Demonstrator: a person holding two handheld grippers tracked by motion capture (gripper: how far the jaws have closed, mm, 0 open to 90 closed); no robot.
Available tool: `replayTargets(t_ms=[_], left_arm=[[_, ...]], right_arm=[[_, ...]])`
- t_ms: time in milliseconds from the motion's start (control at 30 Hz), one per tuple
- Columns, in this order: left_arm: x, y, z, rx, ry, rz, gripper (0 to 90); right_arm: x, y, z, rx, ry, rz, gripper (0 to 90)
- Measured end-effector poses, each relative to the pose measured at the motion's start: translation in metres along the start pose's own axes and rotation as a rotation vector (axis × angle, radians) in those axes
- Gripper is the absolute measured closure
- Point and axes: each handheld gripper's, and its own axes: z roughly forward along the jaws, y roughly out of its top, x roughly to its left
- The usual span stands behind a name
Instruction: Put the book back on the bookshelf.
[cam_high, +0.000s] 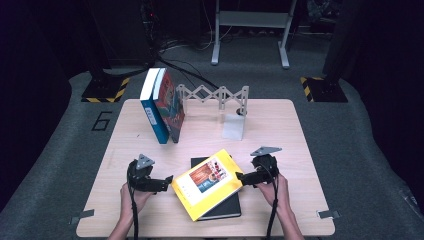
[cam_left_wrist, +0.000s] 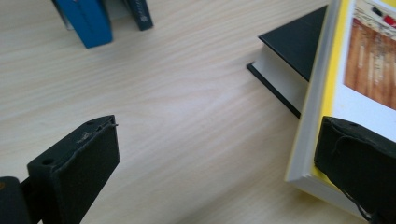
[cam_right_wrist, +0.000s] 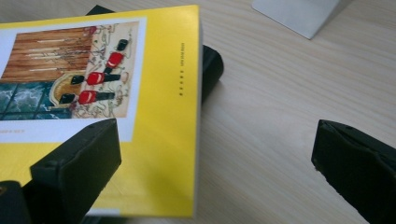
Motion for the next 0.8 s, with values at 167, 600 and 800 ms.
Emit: replayTargets(t_ms=[167,600,800], left_arm=[[-0.01,-0.006,0.003,0.008,-0.041,0.005,0.0],[-0.007,-0.015,-0.004,0.021,-0.053,0.008,0.0],[-0.005,-0.02,-0.002,0.029,-0.06,-0.02,0.0]], right_arm=[[0.007,0.007,0.015,0.029,0.041,-0.003,2.2],[0.011,0.009,0.036,0.068,0.143,0.034,15.4],[0.009,0.008,0.036,0.053,0.203,0.037,25.0]])
